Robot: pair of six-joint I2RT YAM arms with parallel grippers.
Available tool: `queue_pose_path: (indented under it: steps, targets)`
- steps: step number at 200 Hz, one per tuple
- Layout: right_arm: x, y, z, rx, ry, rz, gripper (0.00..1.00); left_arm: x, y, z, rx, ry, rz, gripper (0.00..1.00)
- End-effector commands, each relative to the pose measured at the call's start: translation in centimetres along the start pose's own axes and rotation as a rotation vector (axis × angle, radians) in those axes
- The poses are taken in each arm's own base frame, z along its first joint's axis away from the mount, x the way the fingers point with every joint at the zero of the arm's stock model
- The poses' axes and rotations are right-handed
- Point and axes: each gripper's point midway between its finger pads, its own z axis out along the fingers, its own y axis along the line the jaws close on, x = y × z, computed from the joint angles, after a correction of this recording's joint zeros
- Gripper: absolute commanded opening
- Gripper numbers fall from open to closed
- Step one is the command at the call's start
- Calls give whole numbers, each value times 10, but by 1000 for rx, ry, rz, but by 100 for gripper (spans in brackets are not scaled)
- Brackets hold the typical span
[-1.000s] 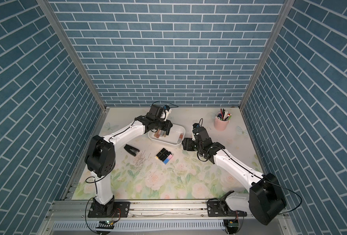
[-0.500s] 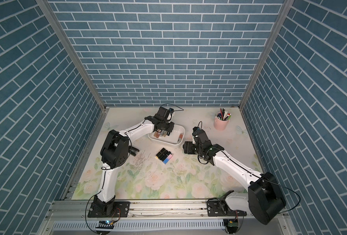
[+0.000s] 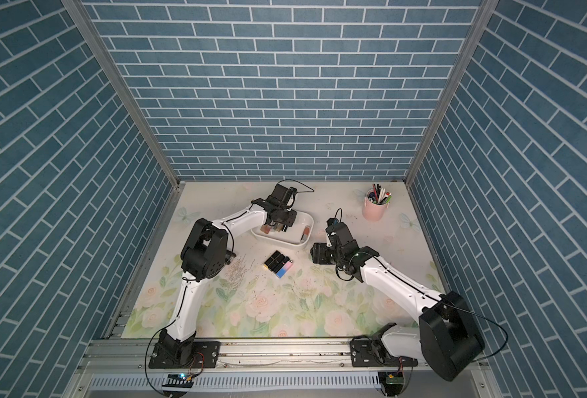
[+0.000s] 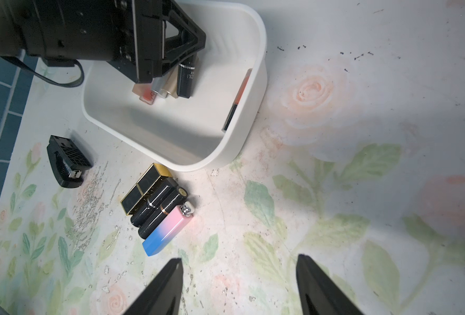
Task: Put the lipstick into the storage box
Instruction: Place the lipstick in the storage box.
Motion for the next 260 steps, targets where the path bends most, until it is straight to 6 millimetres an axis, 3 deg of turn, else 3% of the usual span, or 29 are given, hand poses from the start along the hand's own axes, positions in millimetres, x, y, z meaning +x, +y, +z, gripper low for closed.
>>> queue_pose_path:
  steps: [1,44,87,121,162,195,223,242,260]
  targets:
    - [2,-1,2,-2,-3,-24,70,11,3,12,-33,41,32,8]
    - [2,-1,2,-2,-4,-24,70,20,6,22,-47,65,41,12]
    - [3,-2,3,-1,-1,-23,70,23,6,25,-52,74,40,36]
    - [3,-2,3,-1,-1,-23,70,21,6,23,-49,69,36,39]
    - [1,0,0,-2,-5,-19,70,14,3,15,-32,52,26,52]
    - [4,10,3,-17,49,-22,70,-21,-7,-29,31,-49,-14,60]
    - [9,26,12,17,92,-50,70,-53,-14,-92,85,-170,-47,64]
    - [14,42,20,30,121,-56,70,-63,-13,-136,102,-235,-62,68]
    - [24,57,30,43,157,-55,70,-60,-11,-171,113,-272,-80,70]
